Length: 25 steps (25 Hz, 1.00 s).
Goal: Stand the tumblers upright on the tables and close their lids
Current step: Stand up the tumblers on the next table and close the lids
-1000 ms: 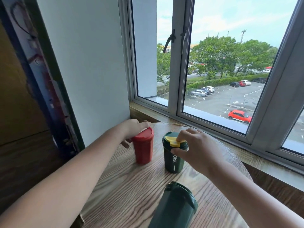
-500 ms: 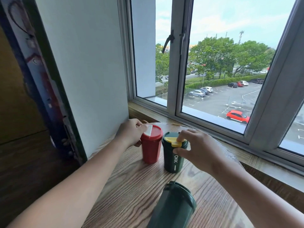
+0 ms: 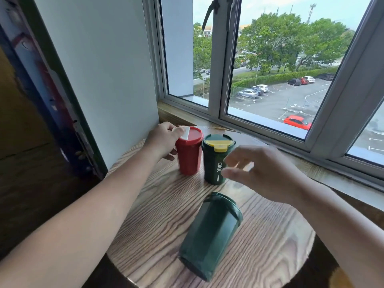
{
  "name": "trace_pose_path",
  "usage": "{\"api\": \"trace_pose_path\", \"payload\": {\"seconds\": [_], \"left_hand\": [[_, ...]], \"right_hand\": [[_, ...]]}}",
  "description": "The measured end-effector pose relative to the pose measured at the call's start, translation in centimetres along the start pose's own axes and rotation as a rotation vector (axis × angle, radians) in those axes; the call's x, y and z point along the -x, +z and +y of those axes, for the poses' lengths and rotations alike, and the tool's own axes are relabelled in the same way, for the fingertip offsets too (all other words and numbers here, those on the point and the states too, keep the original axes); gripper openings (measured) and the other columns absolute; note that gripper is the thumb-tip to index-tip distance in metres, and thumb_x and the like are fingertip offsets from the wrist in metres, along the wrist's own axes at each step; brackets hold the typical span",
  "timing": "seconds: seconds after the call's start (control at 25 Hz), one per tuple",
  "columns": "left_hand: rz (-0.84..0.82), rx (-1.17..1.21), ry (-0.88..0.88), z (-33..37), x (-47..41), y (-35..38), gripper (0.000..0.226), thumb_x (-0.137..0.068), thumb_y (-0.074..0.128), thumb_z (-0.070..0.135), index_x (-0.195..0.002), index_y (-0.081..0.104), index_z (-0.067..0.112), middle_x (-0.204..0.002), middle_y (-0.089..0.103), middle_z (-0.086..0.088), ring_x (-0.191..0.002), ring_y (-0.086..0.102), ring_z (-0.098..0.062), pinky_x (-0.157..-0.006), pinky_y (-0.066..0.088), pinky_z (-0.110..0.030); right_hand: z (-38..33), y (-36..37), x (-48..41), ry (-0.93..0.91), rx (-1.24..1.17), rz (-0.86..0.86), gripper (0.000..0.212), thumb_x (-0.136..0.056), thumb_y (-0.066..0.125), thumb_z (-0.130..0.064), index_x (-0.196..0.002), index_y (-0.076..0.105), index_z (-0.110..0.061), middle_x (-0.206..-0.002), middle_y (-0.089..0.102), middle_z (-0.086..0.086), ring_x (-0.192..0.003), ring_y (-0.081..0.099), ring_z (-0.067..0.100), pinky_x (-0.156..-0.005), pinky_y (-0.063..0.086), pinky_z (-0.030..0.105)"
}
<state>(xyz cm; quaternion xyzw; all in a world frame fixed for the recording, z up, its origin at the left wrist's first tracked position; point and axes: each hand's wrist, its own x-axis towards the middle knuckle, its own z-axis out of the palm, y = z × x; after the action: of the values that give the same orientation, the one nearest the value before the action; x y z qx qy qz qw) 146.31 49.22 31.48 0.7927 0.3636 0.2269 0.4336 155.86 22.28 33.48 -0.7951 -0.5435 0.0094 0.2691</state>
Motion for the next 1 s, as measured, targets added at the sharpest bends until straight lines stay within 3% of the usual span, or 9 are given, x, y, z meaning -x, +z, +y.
{"api": "trace_pose_path", "payload": {"seconds": [0.12, 0.24, 0.32, 0.4, 0.52, 0.72, 0.88, 1.0], "left_hand": [[-0.008, 0.003, -0.013, -0.1, -0.2, 0.1, 0.038, -0.098, 0.060, 0.044, -0.114, 0.065, 0.011, -0.091, 0.070, -0.013, -0.063, 0.071, -0.028, -0.061, 0.067, -0.052], [-0.012, -0.004, -0.018, -0.2, -0.3, 0.0, 0.038, -0.098, 0.060, 0.046, -0.114, 0.065, 0.012, -0.093, 0.069, -0.011, -0.064, 0.072, -0.027, -0.059, 0.067, -0.048], [-0.011, -0.009, -0.015, -0.3, -0.4, 0.1, 0.038, -0.097, 0.060, 0.047, -0.114, 0.065, 0.013, -0.095, 0.070, -0.012, -0.065, 0.073, -0.028, -0.056, 0.066, -0.045], [-0.007, -0.005, -0.012, -0.4, -0.4, 0.1, 0.037, -0.097, 0.060, 0.046, -0.113, 0.066, 0.012, -0.096, 0.070, -0.012, -0.065, 0.072, -0.028, -0.056, 0.066, -0.045], [-0.003, 0.005, -0.011, -0.5, -0.4, 0.1, 0.037, -0.097, 0.061, 0.044, -0.111, 0.066, 0.011, -0.098, 0.071, -0.014, -0.063, 0.071, -0.028, -0.055, 0.065, -0.045], [-0.003, 0.001, -0.008, -0.5, -0.5, 0.2, 0.037, -0.096, 0.062, 0.046, -0.110, 0.066, 0.012, -0.099, 0.071, -0.016, -0.064, 0.071, -0.028, -0.054, 0.064, -0.042], [-0.015, 0.012, -0.009, -0.7, -0.8, 0.2, 0.038, -0.096, 0.063, 0.048, -0.109, 0.067, 0.013, -0.101, 0.071, -0.017, -0.065, 0.071, -0.030, -0.056, 0.065, -0.044], [-0.019, 0.012, -0.009, -0.7, -0.9, 0.2, 0.037, -0.096, 0.063, 0.048, -0.109, 0.067, 0.014, -0.100, 0.072, -0.018, -0.067, 0.072, -0.031, -0.056, 0.065, -0.044]], "right_hand": [[0.4, 1.3, 1.3, 0.025, -0.211, -0.574, 0.067, -0.084, 0.077, -0.052, -0.146, 0.052, -0.048, -0.145, 0.056, -0.028, -0.131, 0.051, -0.010, -0.111, 0.047, 0.028], [1.6, 2.0, 0.8, -0.048, -0.345, -0.759, 0.087, -0.081, 0.085, -0.033, -0.150, 0.039, -0.058, -0.159, 0.037, -0.034, -0.146, 0.031, -0.011, -0.118, 0.035, 0.027], [1.9, 2.6, 0.4, -0.047, -0.360, -0.770, 0.083, -0.080, 0.086, -0.028, -0.145, 0.044, -0.059, -0.155, 0.042, -0.030, -0.144, 0.038, -0.006, -0.120, 0.039, 0.036], [2.1, 3.3, 0.1, -0.055, -0.404, -0.742, 0.078, -0.080, 0.086, -0.024, -0.145, 0.051, -0.049, -0.150, 0.051, -0.022, -0.139, 0.048, 0.001, -0.117, 0.045, 0.043], [2.7, 3.9, 0.3, -0.060, -0.450, -0.669, 0.073, -0.076, 0.088, -0.025, -0.141, 0.058, -0.038, -0.143, 0.059, -0.017, -0.134, 0.055, 0.005, -0.111, 0.051, 0.043], [3.7, 3.0, 1.8, -0.035, -0.427, -0.559, 0.067, -0.069, 0.092, -0.036, -0.131, 0.065, -0.044, -0.133, 0.067, -0.018, -0.127, 0.061, 0.005, -0.105, 0.055, 0.043], [4.2, -2.9, 2.0, 0.056, -0.155, -0.433, 0.068, -0.060, 0.089, -0.052, -0.124, 0.065, -0.053, -0.124, 0.068, -0.019, -0.109, 0.065, 0.002, -0.096, 0.058, 0.044], [3.1, -7.0, 0.9, 0.113, 0.247, -0.381, 0.074, -0.062, 0.087, -0.063, -0.130, 0.063, -0.048, -0.129, 0.062, -0.017, -0.115, 0.058, 0.013, -0.094, 0.053, 0.039]]}}
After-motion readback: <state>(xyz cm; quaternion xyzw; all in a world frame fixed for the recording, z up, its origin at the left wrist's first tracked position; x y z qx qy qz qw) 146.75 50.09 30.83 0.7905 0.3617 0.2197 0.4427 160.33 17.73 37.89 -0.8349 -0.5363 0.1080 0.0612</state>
